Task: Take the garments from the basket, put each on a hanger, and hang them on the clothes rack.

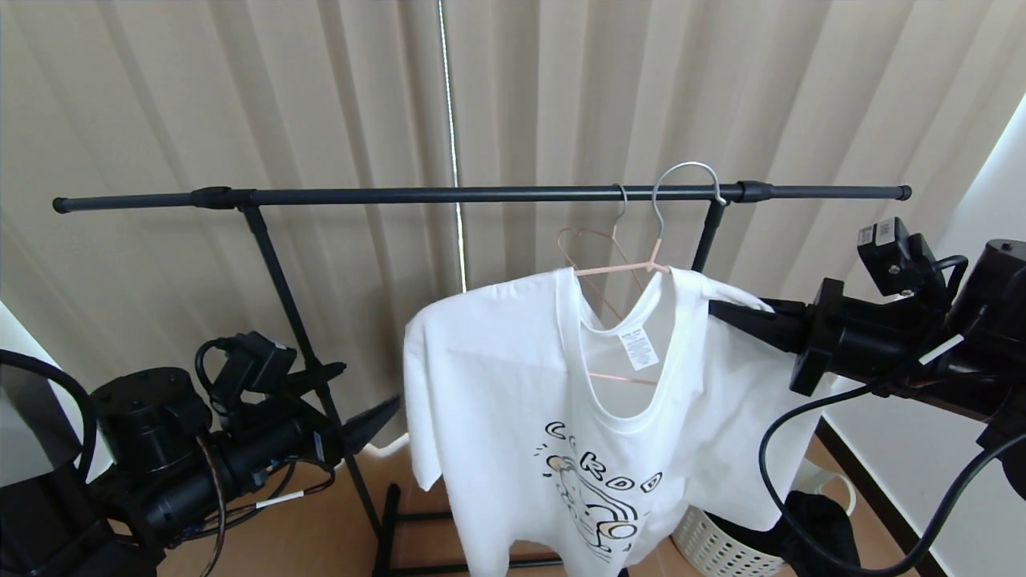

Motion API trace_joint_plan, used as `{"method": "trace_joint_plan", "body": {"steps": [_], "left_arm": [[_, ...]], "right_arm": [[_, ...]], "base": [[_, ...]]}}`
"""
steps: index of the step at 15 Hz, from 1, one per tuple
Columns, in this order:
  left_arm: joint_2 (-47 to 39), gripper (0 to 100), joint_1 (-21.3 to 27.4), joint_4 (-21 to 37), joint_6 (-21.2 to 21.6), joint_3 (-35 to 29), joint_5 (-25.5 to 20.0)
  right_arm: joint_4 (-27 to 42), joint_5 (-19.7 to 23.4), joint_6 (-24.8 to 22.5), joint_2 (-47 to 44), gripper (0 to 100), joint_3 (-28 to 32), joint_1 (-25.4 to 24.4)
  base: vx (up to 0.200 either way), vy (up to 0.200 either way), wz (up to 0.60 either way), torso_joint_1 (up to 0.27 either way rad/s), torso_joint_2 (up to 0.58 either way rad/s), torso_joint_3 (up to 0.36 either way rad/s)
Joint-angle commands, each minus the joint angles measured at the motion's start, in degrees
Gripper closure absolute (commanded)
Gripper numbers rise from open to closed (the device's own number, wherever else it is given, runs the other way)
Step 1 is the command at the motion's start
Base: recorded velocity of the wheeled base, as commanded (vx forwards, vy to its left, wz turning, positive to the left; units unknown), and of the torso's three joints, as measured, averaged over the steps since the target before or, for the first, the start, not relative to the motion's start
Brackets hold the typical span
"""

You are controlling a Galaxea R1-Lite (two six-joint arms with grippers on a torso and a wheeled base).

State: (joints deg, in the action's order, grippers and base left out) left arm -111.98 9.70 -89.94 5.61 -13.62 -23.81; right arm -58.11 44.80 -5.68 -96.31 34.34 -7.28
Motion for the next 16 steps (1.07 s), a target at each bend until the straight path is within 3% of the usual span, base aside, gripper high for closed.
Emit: {"method": "trace_joint_plan", "body": {"steps": [1, 3, 7, 9, 11, 13, 14, 16], "left_arm": [[4.0, 0, 1.2, 0.0, -0.9, -0.1, 0.0], [10.6, 0, 1.5, 5.3, -1.3, -0.9, 0.1], [23.3, 0, 1.9, 24.2, -1.3, -6.2, 0.0], [27.1, 0, 3.2, 36.1, -1.3, -11.9, 0.0], [30.9, 0, 5.5, 52.3, -1.1, -20.5, -0.3], [31.9, 0, 6.2, 60.0, -1.3, -25.6, -5.1], [31.8, 0, 6.3, 66.7, -1.3, -30.0, -10.6], [30.3, 0, 7.2, 71.0, -1.3, -34.0, -15.3]], "right_arm": [[-0.1, 1.4, 0.0, -1.5, 100, 0.3, 0.8], [-0.1, 1.7, 0.0, -2.3, 100, 0.2, 0.9], [-0.1, 1.8, 0.0, -3.4, 100, 0.2, 0.9], [-0.1, 1.8, 0.0, -3.5, 100, 0.0, 0.8], [-0.1, 2.0, -0.2, -3.6, 100, -0.1, 0.8], [-0.1, 2.7, -0.2, -3.5, 100, -0.2, 0.8], [-0.1, 3.5, -0.2, -3.5, 100, -0.6, 0.8], [-0.2, 4.1, -0.3, -3.4, 100, -1.1, 0.4]], "base": [[0.000, 0.000, 0.00, 0.000, 0.00, 0.000], [0.000, 0.000, 0.00, 0.000, 0.00, 0.000], [0.000, 0.000, 0.00, 0.000, 0.00, 0.000], [0.000, 0.000, 0.00, 0.000, 0.00, 0.000], [0.000, 0.000, 0.00, 0.000, 0.00, 0.000], [0.000, 0.000, 0.00, 0.000, 0.00, 0.000], [0.000, 0.000, 0.00, 0.000, 0.00, 0.000], [0.000, 0.000, 0.00, 0.000, 0.00, 0.000]]}}
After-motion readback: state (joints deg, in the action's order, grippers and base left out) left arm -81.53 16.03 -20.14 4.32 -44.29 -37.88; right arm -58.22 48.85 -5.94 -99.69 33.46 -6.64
